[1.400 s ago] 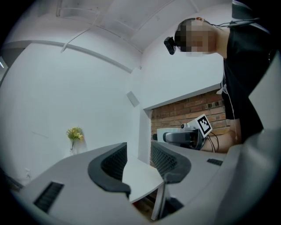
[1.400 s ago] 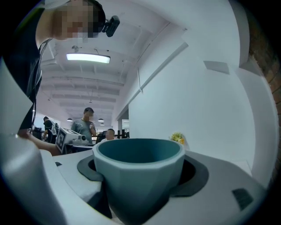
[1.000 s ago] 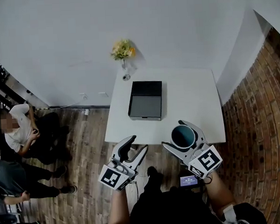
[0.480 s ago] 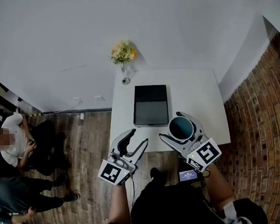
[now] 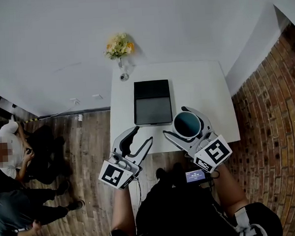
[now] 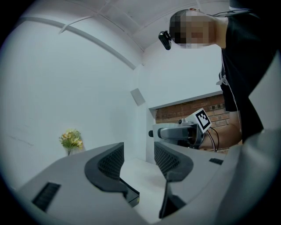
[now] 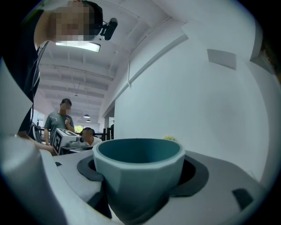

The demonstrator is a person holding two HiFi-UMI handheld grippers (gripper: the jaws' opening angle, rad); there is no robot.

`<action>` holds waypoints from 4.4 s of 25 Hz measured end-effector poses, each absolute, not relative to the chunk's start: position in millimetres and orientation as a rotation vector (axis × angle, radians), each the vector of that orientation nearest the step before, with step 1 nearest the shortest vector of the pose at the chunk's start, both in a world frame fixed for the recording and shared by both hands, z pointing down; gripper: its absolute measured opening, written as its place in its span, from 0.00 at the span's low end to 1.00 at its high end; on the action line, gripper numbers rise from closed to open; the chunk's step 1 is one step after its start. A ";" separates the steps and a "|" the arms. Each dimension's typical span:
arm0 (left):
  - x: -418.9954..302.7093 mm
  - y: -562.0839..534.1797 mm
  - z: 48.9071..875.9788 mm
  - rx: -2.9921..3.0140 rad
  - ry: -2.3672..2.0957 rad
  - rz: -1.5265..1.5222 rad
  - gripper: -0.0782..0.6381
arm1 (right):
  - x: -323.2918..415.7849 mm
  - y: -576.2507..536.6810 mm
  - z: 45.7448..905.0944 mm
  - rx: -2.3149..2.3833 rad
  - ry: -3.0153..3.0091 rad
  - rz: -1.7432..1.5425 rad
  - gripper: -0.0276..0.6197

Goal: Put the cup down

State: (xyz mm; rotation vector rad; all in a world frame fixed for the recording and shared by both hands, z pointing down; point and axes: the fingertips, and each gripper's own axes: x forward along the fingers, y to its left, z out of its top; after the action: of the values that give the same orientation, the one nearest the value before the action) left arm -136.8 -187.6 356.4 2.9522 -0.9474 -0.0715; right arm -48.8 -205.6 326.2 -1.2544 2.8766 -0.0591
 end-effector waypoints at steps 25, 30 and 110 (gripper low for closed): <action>-104.7 -220.0 351.1 2.901 -1.136 -0.062 0.40 | -13.3 -252.9 335.2 -1.103 2.906 -0.036 0.68; -108.2 -235.1 359.3 2.885 -1.165 -0.075 0.40 | -15.2 -274.1 345.9 -1.102 2.899 -0.024 0.68; -97.7 -384.9 471.6 2.808 -1.205 -0.042 0.40 | -74.2 -485.4 509.3 -0.824 3.072 -0.001 0.68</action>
State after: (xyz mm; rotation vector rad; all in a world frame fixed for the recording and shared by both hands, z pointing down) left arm -97.7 -384.9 471.6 2.8082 -1.2047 -0.0416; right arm -74.2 -485.4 509.3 -0.8244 3.0722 -0.0009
